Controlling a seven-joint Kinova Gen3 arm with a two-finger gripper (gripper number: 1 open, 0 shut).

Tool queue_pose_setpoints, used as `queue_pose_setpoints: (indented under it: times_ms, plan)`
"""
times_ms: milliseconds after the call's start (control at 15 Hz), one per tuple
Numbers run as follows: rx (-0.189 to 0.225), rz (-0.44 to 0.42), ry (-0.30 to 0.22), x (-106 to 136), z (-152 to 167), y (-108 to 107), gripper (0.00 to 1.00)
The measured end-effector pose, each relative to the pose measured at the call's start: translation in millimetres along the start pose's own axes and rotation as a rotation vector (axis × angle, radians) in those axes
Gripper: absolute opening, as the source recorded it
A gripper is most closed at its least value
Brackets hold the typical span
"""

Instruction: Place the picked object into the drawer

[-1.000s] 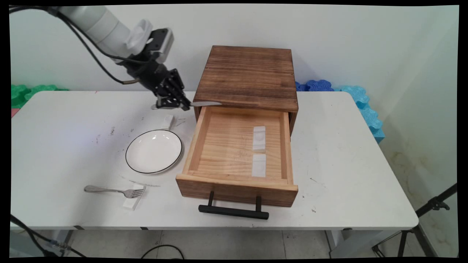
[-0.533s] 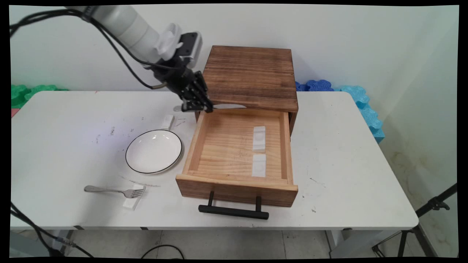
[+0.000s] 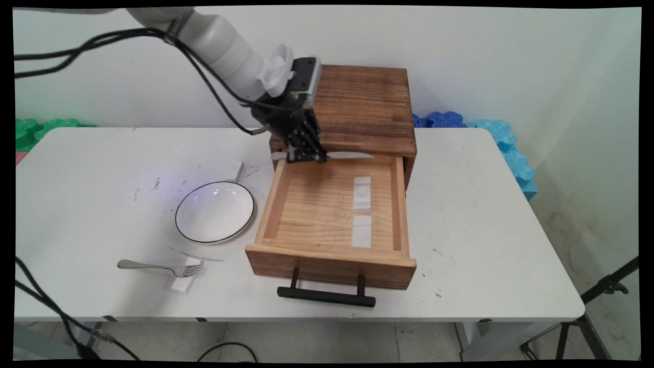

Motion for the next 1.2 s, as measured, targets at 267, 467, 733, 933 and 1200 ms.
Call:
queue_pose_setpoints:
  times_ms: [267,467,733,933,1200]
  plan:
    - [0.007,0.007,-0.001,14.6,19.6,-2.5,0.0]
    - [0.009,0.007,-0.004,20.0,32.3,-3.8,0.0]
    - [0.008,0.004,-0.013,23.3,52.0,-5.1,0.0]
    - [0.008,0.003,-0.018,23.1,63.0,-6.1,0.0]
    - [0.007,0.002,-0.028,20.4,75.1,-7.4,0.0]
